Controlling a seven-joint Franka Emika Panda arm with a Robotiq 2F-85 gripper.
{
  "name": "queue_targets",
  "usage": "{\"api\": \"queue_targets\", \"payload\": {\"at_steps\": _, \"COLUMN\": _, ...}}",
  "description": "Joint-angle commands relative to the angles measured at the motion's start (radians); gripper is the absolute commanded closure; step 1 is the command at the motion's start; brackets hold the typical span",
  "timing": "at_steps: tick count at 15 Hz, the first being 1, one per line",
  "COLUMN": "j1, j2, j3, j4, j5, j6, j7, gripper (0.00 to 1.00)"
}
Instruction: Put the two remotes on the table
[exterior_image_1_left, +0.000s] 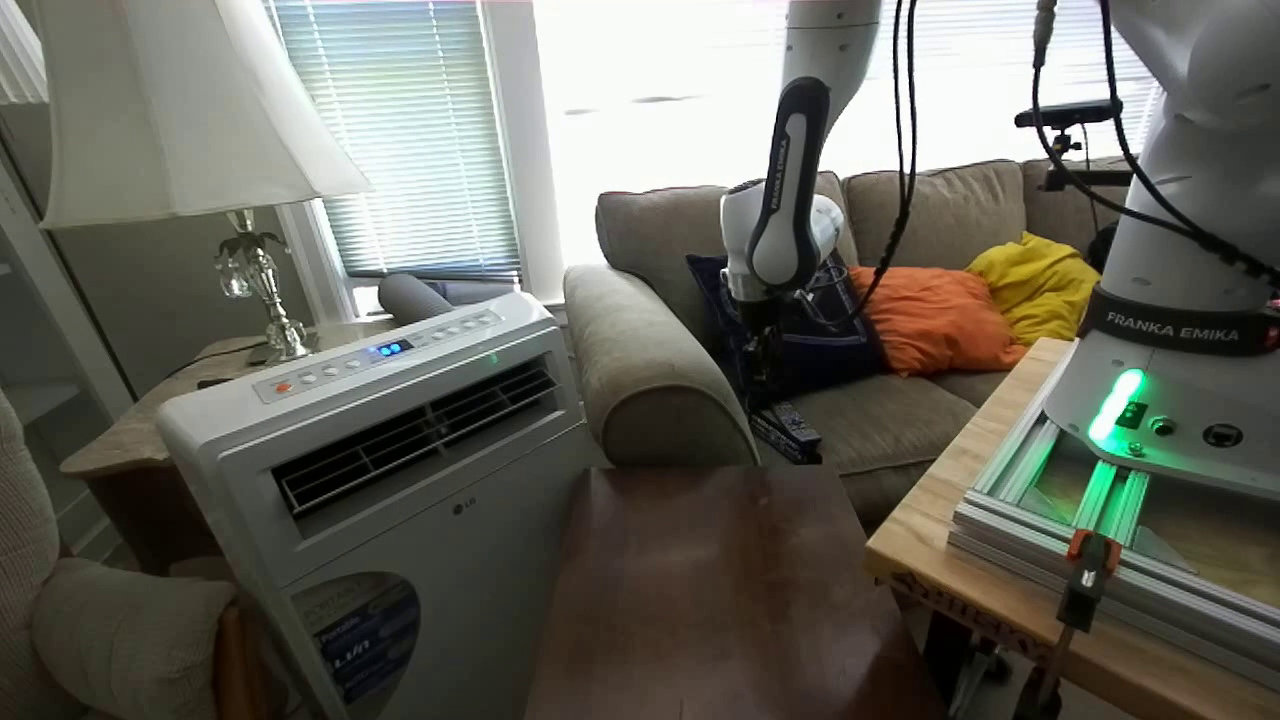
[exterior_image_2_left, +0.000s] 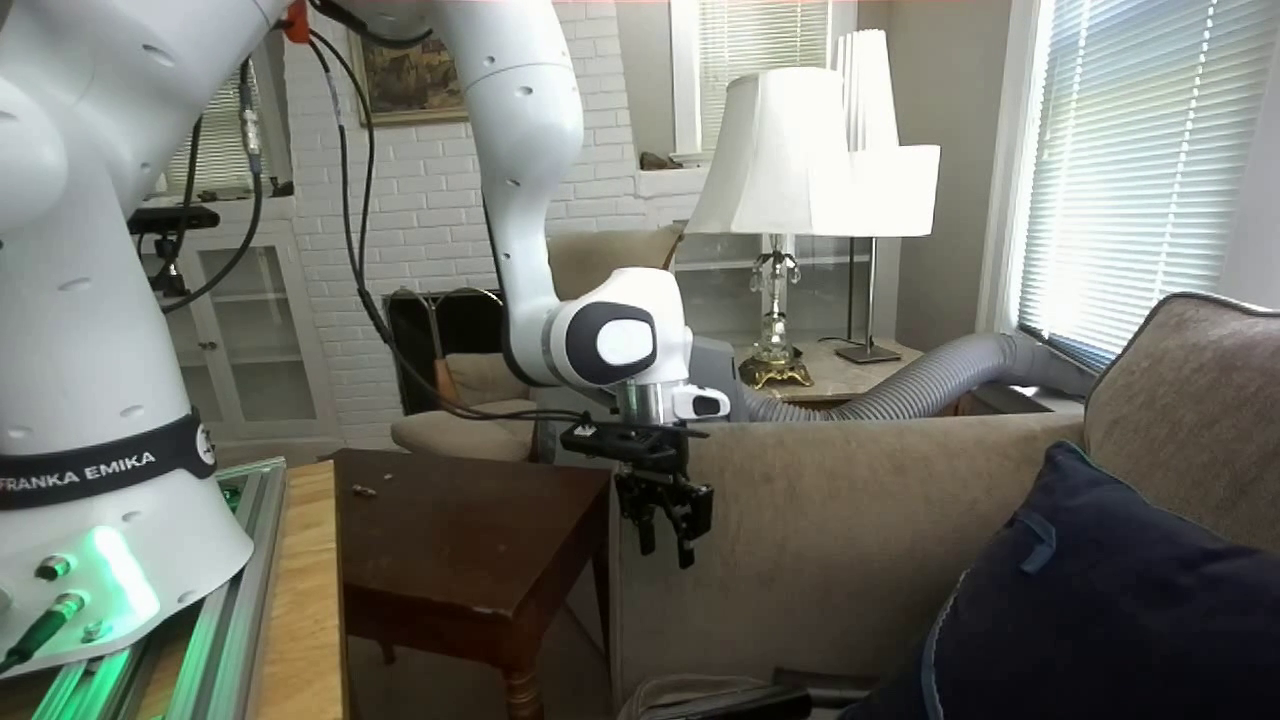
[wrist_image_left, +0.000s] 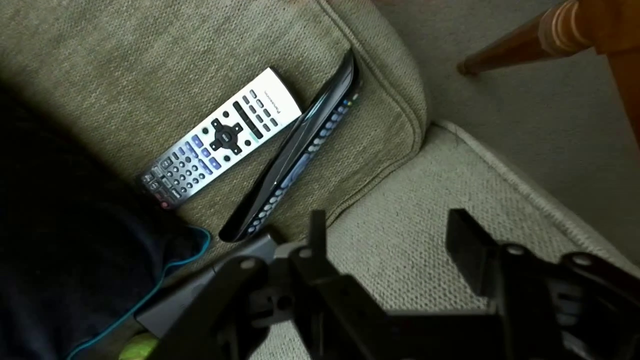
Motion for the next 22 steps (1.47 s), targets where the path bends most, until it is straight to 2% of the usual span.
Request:
{"api": "queue_targets", "payload": {"at_steps": 1, "j1": -0.025, "j2": 0.064, "j3": 0.013, "j4": 0.048, "j5": 0.052, "j6": 0.059, "j7": 0.052, "gripper": 0.03}}
{"api": "queue_targets", "payload": {"at_steps": 6, "j1": -0.049, "j2": 0.234, "j3": 0.023, "j4": 0.223, "j5": 0.131, "j6": 0.059, "j7": 0.099, "gripper": 0.00}}
{"api": "queue_targets", "payload": {"at_steps": 11, "j1": -0.039, "j2": 0.409, "j3": -0.014, "j4": 0.421, "j5": 0.181, "j6": 0.017, "j7": 0.145, "gripper": 0.00}}
{"api": "queue_targets", "payload": {"at_steps": 15, "j1": -0.032, "j2": 0.508, "j3": -0.057, "j4": 0.540, "j5": 0.202, "j6": -0.052, "j7": 0.200, "gripper": 0.00}}
{"api": "queue_targets", "payload": {"at_steps": 22, "j1": -0.038, "j2": 0.650, "j3": -0.071, "j4": 0.726, "j5": 0.206, "j6": -0.222, "j7": 0.299, "gripper": 0.00}}
